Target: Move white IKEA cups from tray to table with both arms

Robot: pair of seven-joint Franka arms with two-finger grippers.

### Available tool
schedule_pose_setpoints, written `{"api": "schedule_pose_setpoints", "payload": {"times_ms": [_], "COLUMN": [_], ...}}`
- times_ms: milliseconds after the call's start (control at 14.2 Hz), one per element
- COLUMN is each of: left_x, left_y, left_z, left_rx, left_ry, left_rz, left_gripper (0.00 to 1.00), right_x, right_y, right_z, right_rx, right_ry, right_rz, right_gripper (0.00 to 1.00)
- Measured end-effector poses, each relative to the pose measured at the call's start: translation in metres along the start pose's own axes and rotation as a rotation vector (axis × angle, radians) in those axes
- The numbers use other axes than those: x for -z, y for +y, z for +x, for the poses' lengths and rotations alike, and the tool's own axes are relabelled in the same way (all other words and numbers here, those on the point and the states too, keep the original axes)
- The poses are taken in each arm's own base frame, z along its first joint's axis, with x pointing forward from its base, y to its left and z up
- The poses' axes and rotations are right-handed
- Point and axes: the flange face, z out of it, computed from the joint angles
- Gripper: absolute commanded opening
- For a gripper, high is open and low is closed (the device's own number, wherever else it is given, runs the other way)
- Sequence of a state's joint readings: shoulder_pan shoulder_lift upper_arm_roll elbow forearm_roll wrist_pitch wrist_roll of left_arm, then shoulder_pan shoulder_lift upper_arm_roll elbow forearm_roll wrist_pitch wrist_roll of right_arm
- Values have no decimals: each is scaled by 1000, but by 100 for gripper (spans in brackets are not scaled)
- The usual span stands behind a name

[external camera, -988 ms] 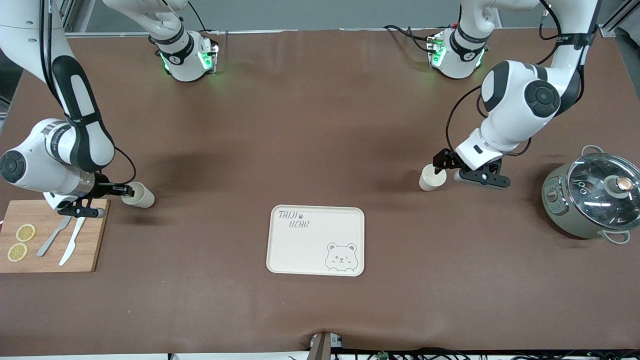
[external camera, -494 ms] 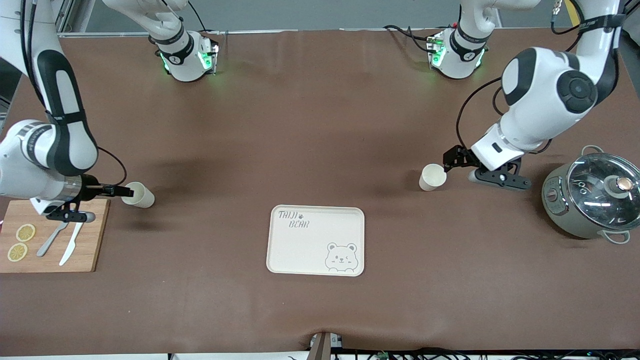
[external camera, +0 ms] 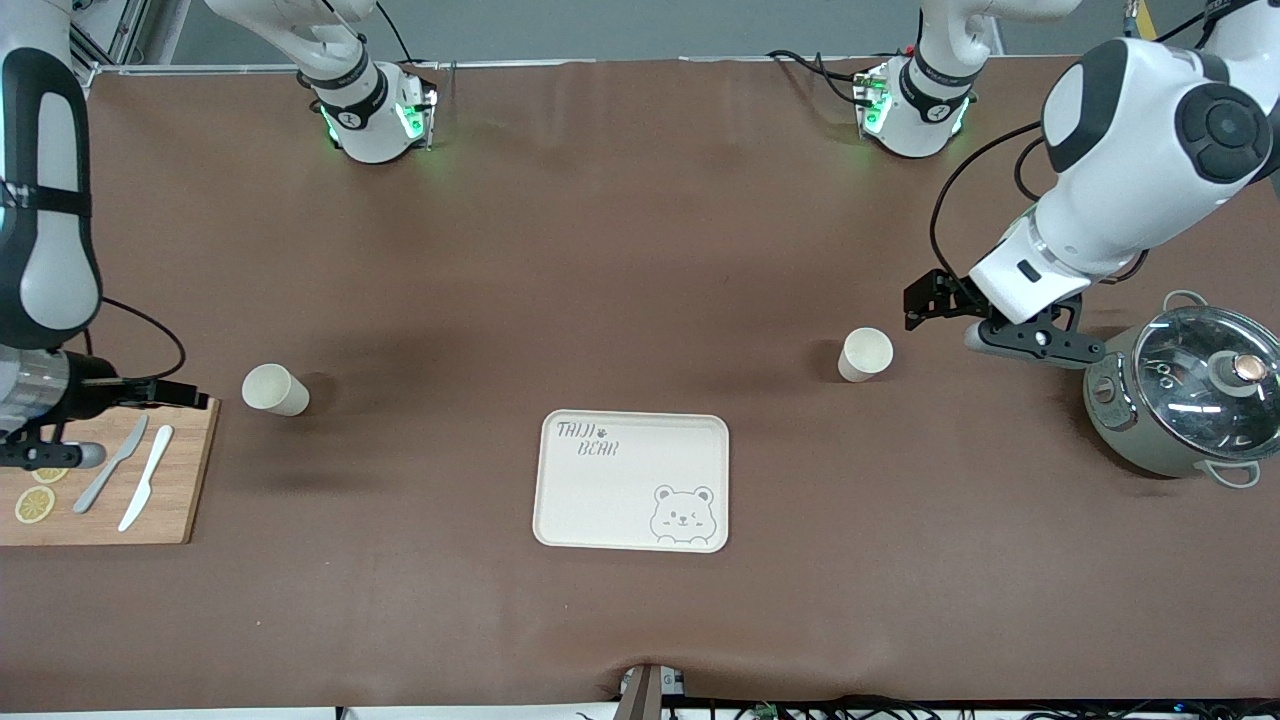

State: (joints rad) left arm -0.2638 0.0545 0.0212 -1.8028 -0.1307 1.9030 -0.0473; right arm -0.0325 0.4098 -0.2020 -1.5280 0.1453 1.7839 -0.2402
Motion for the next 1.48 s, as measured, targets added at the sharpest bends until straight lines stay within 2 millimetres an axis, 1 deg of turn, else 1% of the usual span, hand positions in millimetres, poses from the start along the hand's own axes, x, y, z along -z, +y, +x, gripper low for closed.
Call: {"api": "schedule_pose_setpoints", "payload": {"times_ms": [212, 353, 494, 635, 776, 917, 988, 1270, 1481], "left_x": [15, 13, 8, 6, 15, 24, 25, 17, 18], "left_y": [2, 2, 1, 1, 2, 4, 5, 11, 20], "left_z": [5, 8, 11, 12, 14, 17, 18, 24, 26], "left_rx": [-22, -40, -47, -49, -49, -50, -50, -42, -54], "left_ry": [17, 19, 4, -21, -43, -47, -49, -58, -52], "left_rz": [40, 81, 102, 112, 116, 117, 117, 118, 116], "left_gripper": [100, 100, 100, 100, 100, 100, 100, 100, 100], "right_x": [29, 47, 70, 97, 121, 141, 148, 174, 192], "right_y": [-3, -7, -10, -13, -15, -19, -20, -21, -24], "right_z": [1, -3, -8, -22, -41, -58, -66, -91, -114], "right_rx": [18, 24, 28, 30, 31, 28, 17, -14, -9], "right_ry": [1, -22, -8, 0, -5, -11, -13, 4, 33], "right_rz": [-35, -36, -38, -35, -27, -18, -14, -39, -56], "right_gripper": [100, 100, 100, 100, 100, 100, 100, 100, 100]}}
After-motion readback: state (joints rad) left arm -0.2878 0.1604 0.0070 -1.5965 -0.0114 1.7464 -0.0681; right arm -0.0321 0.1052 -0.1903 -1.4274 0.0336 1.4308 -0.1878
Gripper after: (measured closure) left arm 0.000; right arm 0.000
